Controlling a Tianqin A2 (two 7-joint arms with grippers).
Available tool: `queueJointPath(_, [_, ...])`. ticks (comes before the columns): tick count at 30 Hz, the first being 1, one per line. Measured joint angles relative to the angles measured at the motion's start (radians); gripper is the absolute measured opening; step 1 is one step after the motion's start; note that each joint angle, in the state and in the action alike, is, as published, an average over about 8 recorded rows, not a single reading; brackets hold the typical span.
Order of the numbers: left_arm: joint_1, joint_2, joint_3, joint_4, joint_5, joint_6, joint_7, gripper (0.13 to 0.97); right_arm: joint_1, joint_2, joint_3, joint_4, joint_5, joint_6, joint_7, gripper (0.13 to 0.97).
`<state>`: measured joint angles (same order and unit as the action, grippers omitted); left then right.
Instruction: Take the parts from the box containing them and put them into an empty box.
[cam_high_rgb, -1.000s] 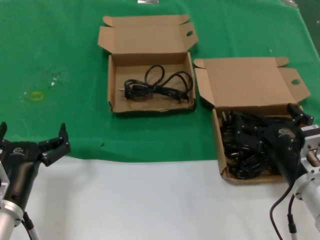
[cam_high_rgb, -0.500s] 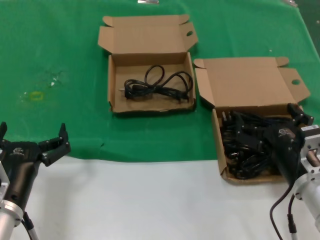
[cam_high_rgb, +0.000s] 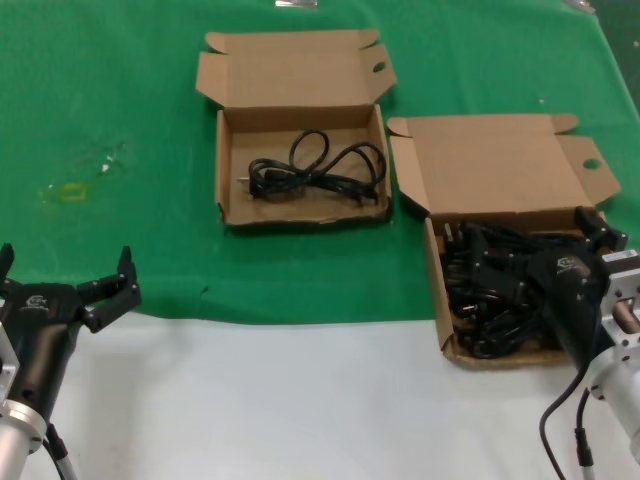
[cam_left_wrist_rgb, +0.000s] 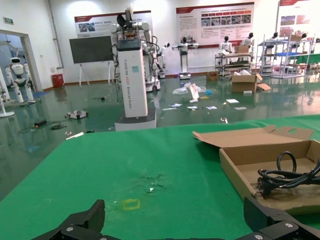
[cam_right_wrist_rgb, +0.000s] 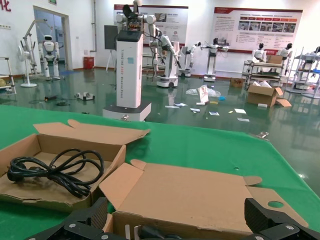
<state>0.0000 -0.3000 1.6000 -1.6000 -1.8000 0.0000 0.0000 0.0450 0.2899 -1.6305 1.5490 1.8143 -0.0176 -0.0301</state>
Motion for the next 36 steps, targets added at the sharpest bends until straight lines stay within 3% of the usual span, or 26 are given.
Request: queueJointPath(36, [0.0, 0.0, 0.0, 0.0, 0.0, 0.0, 0.0, 0.966, 0.0, 0.0, 0.0, 0.0, 0.0, 0.0, 0.0, 0.966])
